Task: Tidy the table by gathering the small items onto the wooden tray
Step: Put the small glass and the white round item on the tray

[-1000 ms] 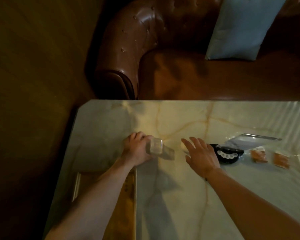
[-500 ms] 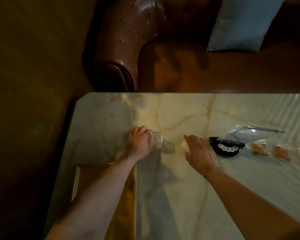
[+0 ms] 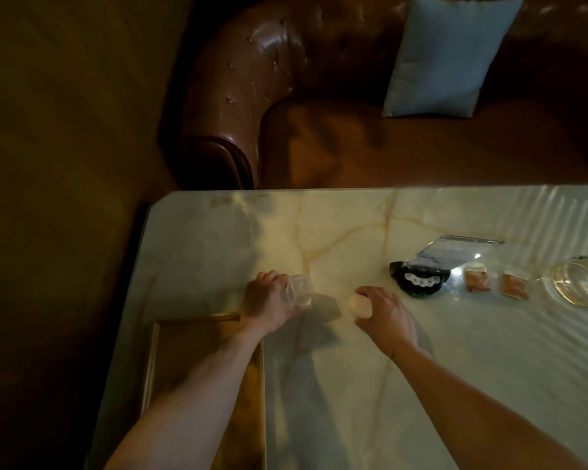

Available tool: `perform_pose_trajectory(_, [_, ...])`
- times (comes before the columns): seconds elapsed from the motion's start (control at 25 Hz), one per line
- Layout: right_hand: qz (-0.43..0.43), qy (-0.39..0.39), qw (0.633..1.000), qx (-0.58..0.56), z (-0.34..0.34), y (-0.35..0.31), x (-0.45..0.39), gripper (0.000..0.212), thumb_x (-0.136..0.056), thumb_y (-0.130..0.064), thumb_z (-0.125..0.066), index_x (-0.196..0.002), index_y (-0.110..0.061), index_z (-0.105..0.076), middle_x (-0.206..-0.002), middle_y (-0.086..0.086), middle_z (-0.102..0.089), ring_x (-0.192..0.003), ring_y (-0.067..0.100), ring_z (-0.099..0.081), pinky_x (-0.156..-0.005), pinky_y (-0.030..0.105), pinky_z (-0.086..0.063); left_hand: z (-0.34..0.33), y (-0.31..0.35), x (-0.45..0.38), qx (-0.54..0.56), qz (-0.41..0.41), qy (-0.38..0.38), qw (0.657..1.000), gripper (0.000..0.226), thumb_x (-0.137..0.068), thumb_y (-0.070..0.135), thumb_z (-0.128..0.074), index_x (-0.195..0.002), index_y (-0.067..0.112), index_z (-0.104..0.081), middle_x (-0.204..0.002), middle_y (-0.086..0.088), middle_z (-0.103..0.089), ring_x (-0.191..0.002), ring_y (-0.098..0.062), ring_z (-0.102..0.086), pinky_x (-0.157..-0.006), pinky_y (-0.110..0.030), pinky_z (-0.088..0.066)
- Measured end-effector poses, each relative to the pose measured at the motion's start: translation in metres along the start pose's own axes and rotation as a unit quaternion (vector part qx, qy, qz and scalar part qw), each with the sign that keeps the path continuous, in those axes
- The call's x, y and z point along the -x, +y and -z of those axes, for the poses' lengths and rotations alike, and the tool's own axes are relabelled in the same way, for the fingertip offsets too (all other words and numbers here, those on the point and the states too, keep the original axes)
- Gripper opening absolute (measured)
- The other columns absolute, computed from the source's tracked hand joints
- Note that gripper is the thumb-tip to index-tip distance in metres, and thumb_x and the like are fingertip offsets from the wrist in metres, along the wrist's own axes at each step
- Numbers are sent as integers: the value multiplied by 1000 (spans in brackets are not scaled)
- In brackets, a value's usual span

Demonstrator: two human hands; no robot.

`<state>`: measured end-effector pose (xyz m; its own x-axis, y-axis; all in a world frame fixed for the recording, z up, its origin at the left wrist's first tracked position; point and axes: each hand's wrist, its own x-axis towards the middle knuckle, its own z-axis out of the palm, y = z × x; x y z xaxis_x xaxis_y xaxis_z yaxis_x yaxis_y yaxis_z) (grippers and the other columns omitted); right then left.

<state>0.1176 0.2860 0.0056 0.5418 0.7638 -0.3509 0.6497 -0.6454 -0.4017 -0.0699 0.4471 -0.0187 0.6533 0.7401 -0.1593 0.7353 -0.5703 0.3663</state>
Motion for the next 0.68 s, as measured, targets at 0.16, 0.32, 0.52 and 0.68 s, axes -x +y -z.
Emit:
perform_pose_trajectory(0.16, [9,-8,999,-33,7,5,29,54,-75,-22,-78,-123,-35,-57,-124,-5,-57,-111,20,-53,-80,35,-50,0,16,32,25,39,2,999,61,-64,70,-64,-96,17,-64,-99,-4,-65,-97,-26,-57,-79,-33,-46])
perform_pose_trajectory(0.32, [31,-19,998,-48,13,11,56,56,-74,-21,-75,-125,-37,-56,-123,-7,-53,-115,17,-49,-84,38,-51,3,30,64,87,52,25,995,60,-57,62,-69,-94,15,-71,-97,-7,-68,-95,-29,-60,-82,-33,-47])
perform_pose_trajectory(0.52, [85,-18,994,-61,26,16,98,57,-74,-22,-75,-127,-35,-56,-122,-7,-53,-115,16,-48,-91,37,-49,13,49,117,159,97,33,982,64,-53,44,-86,-101,6,-68,-107,-16,-64,-104,-36,-56,-92,-38,-43])
perform_pose_trajectory(0.68, [139,-7,987,-86,35,17,126,58,-71,-17,-76,-125,-28,-58,-118,-5,-57,-110,19,-51,-93,35,-45,33,60,161,219,144,9,965,79,-55,53,-79,-118,8,-61,-125,-14,-55,-119,-32,-50,-103,-36,-40])
